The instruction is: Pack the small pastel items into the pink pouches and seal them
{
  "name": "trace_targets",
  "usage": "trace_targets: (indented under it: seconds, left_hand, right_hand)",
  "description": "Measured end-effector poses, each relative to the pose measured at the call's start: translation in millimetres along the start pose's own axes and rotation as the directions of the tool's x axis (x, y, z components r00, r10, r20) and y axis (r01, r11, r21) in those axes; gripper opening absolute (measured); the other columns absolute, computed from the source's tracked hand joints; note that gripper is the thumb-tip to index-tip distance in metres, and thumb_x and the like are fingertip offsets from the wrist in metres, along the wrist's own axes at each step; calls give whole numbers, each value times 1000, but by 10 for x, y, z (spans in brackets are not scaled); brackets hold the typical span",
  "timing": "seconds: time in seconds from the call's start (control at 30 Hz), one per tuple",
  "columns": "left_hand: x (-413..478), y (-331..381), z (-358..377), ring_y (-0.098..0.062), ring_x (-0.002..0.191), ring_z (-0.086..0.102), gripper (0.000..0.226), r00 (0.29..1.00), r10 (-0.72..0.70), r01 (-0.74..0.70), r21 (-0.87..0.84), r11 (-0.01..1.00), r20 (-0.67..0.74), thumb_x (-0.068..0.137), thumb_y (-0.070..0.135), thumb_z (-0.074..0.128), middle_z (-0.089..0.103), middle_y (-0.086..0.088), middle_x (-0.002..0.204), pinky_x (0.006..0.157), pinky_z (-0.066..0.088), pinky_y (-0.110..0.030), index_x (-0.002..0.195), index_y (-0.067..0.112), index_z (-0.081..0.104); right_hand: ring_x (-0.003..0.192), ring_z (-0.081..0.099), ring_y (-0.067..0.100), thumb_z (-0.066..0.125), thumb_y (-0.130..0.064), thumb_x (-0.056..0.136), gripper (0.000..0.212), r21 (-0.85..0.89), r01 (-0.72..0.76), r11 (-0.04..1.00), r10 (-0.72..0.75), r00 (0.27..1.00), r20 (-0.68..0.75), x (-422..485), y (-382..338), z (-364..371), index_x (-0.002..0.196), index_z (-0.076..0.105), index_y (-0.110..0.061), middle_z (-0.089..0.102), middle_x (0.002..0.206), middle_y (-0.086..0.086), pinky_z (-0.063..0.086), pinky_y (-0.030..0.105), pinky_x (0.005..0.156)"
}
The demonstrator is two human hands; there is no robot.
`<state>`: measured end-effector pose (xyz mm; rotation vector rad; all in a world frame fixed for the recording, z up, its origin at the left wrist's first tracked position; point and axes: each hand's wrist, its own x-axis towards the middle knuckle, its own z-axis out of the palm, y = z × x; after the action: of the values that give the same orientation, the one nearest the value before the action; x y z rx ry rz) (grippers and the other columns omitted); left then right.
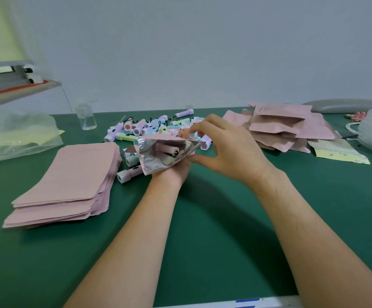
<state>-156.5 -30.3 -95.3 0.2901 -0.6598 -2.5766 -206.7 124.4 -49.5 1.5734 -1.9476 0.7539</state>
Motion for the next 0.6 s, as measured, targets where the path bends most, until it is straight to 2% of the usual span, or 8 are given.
trace_targets:
  seconds: [0.03,0.1,0.17,0.23,0.33,0.43,0.5,0.6]
  left_hand:
    - [-36,1,12,-18,74,68,25,997,60,-60,10,998,-39,107,23,38,64,-9,88,61,56,-26,109,7,57]
    - [-31,-36,-28,-27,79,72,38,995,56,-64,-90,994,-82,105,37,41,72,-15,98,61,57,-29,113,6,62]
    - [-46,-69,-42,-29,92,71,41,999,39,-43,-125,991,-30,98,40,47,70,-18,112,78,59,-36,112,5,64]
    - [-57,-56,-37,-38,119,65,60,997,-29,18,-148,989,-72,99,49,50,60,-22,135,104,54,-48,133,1,57]
    - [-30,-34,-31,-51,135,51,79,980,-66,47,-102,994,-185,97,55,61,44,-27,150,113,45,-58,156,10,31]
    - [-52,-14,-2,-41,119,62,78,977,-13,19,27,999,-214,91,50,70,59,-21,138,103,51,-47,151,9,43]
    - [-65,-8,17,-31,111,70,67,976,62,-41,100,994,-208,87,43,75,69,-16,131,94,53,-40,144,15,55]
    - [-59,-11,-3,-27,112,74,53,971,157,-123,184,975,-180,84,29,82,75,-12,126,93,61,-40,133,20,64]
  right_hand:
    - [74,46,8,80,-37,89,34,0,-10,1000,10,1000,-5,-7,38,33,119,71,-25,64,111,-7,47,33,63]
    - [65,38,4,77,-30,93,18,64,10,998,-7,999,-48,-27,107,81,108,77,-21,66,103,-5,45,32,62]
    - [63,44,-2,76,-26,95,12,164,-10,986,26,995,-98,-38,157,101,100,78,-15,65,96,-6,46,31,63]
    - [68,49,1,73,-20,96,9,217,-41,975,83,979,-185,-21,185,95,94,75,-11,61,90,-8,47,31,65]
    - [75,50,6,68,-23,99,18,326,-159,932,262,916,-302,6,198,55,83,59,-25,56,77,-21,39,24,70]
    - [61,47,-2,67,-29,101,22,615,-261,745,486,842,-232,16,251,-27,82,61,-20,54,62,-23,33,11,62]
    - [63,42,3,68,-26,100,29,729,-271,629,592,774,-223,12,344,-87,81,63,-4,50,65,-19,37,21,66]
    - [73,34,29,69,-24,97,42,849,-253,464,715,672,-191,-7,451,-135,86,53,12,40,76,14,33,39,72]
